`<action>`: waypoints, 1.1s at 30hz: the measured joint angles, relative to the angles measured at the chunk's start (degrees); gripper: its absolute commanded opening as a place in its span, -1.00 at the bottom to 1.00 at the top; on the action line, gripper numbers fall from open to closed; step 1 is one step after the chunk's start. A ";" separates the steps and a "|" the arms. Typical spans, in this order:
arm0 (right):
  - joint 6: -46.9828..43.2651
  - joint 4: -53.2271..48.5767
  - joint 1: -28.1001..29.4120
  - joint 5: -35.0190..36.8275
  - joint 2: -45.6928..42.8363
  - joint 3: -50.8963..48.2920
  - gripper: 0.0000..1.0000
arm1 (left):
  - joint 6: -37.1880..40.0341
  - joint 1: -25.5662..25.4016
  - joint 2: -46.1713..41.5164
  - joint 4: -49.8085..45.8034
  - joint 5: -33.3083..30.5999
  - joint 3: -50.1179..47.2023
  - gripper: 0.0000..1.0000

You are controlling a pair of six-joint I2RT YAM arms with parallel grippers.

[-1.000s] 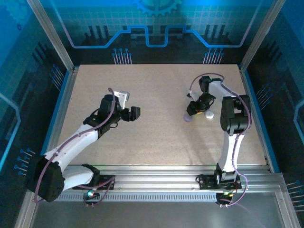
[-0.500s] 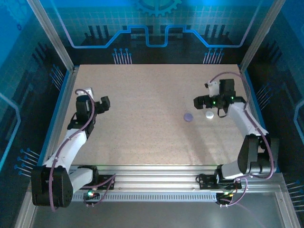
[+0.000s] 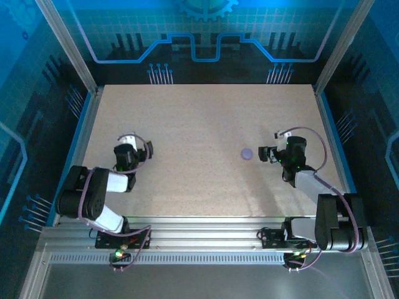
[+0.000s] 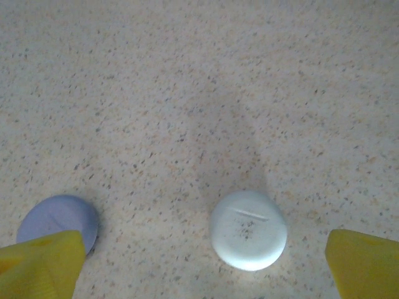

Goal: Insert the wireless bluetooth earbuds into the charging case

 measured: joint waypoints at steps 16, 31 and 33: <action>-3.23 23.12 6.21 4.35 13.55 -1.22 0.99 | 0.61 1.03 0.31 1.90 -0.33 3.13 0.98; -2.62 24.92 4.55 1.51 13.97 -1.42 0.99 | 0.61 1.03 0.31 1.88 -0.35 3.13 0.98; -2.62 24.92 4.55 1.42 13.97 -1.42 0.99 | 0.61 1.03 0.31 1.88 -0.35 3.13 0.98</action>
